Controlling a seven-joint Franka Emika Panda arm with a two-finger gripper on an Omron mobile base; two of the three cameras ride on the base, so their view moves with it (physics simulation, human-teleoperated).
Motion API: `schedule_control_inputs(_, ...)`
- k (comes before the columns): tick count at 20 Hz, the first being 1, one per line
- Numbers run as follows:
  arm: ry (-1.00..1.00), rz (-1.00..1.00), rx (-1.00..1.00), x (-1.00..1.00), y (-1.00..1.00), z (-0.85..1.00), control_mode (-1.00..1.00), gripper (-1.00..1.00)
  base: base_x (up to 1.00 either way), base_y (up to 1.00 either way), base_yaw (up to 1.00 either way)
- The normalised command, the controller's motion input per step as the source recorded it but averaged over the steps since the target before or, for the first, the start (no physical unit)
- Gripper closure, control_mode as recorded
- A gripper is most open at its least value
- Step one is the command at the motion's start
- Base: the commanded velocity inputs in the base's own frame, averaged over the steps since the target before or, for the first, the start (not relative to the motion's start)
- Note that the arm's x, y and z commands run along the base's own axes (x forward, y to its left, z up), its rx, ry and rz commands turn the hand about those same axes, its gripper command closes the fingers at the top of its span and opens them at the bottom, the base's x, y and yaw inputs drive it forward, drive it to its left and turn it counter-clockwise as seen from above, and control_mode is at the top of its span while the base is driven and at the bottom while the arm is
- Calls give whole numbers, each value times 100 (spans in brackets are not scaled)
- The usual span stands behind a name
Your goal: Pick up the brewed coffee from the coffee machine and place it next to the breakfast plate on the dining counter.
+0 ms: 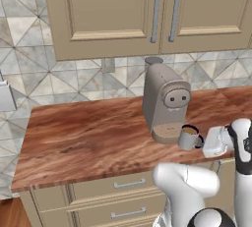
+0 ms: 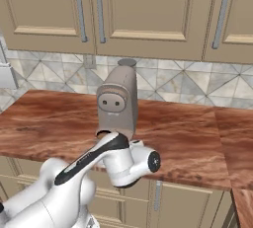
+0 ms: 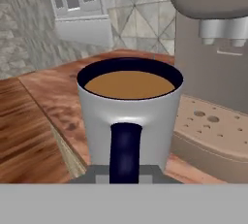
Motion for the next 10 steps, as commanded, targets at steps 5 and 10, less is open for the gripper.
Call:
schedule_control_inputs(5,-8,13,5,-35,0,100,-100,100,0,0,0)
schedule_control_inputs(10,-1,16,2,-25,0,94,-100,100,0,0,0)
